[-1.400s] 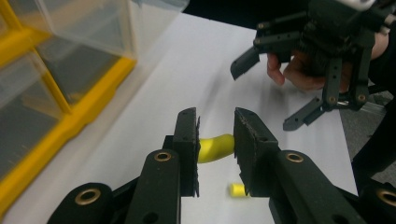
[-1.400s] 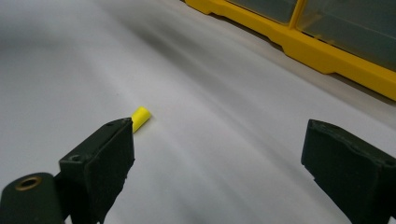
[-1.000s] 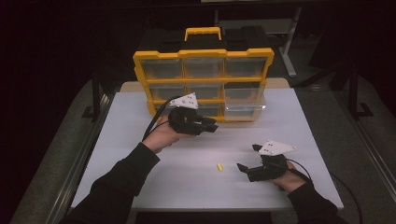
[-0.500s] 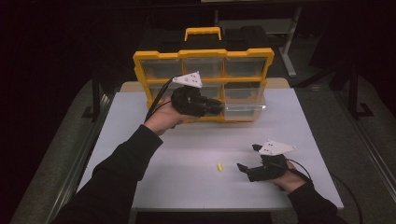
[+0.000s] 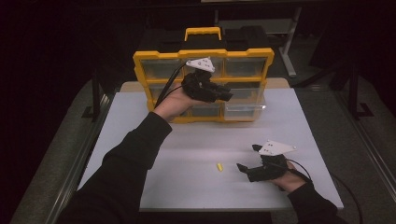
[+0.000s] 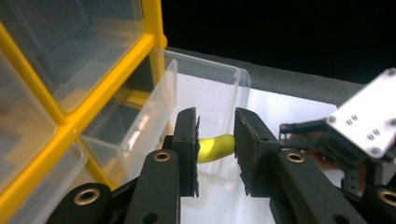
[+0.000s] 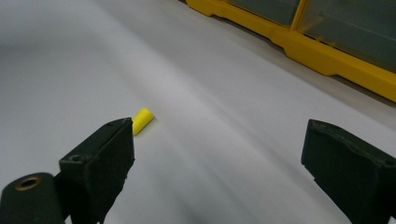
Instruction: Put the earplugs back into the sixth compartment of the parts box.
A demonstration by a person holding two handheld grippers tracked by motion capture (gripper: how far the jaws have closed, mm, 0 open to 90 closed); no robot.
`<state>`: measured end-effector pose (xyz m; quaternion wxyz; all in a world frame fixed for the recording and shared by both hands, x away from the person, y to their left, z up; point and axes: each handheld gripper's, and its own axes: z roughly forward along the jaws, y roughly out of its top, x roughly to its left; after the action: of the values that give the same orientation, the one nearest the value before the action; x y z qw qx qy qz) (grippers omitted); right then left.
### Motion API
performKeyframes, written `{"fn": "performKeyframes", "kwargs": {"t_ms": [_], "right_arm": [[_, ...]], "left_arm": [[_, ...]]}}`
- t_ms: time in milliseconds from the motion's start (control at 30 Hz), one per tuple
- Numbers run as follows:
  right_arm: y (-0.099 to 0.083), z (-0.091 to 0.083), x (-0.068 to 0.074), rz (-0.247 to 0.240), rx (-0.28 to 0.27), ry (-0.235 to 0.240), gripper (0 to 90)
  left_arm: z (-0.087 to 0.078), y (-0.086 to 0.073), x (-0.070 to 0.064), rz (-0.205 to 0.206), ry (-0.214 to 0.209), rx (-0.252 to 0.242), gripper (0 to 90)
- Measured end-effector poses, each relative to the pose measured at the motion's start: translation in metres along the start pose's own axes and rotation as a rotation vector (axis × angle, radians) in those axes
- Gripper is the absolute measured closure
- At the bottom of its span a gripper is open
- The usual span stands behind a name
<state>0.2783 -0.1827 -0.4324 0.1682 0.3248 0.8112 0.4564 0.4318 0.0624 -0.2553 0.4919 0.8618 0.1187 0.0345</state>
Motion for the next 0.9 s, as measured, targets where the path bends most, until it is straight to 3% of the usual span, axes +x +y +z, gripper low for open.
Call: {"fn": "performKeyframes", "kwargs": {"t_ms": [533,733,900], "right_arm": [[0.0,0.0,0.001,0.005,-0.003,0.004,8.6],[0.0,0.0,0.001,0.002,-0.003,0.004,8.6],[0.0,0.0,0.0,0.003,-0.001,0.004,8.6]], "left_arm": [[0.033,0.008,0.014,-0.038,0.072,0.077,68.0],[0.033,0.008,0.014,-0.051,0.093,0.073,54.8],[0.027,0.01,0.009,-0.048,0.076,0.053,58.7]]}}
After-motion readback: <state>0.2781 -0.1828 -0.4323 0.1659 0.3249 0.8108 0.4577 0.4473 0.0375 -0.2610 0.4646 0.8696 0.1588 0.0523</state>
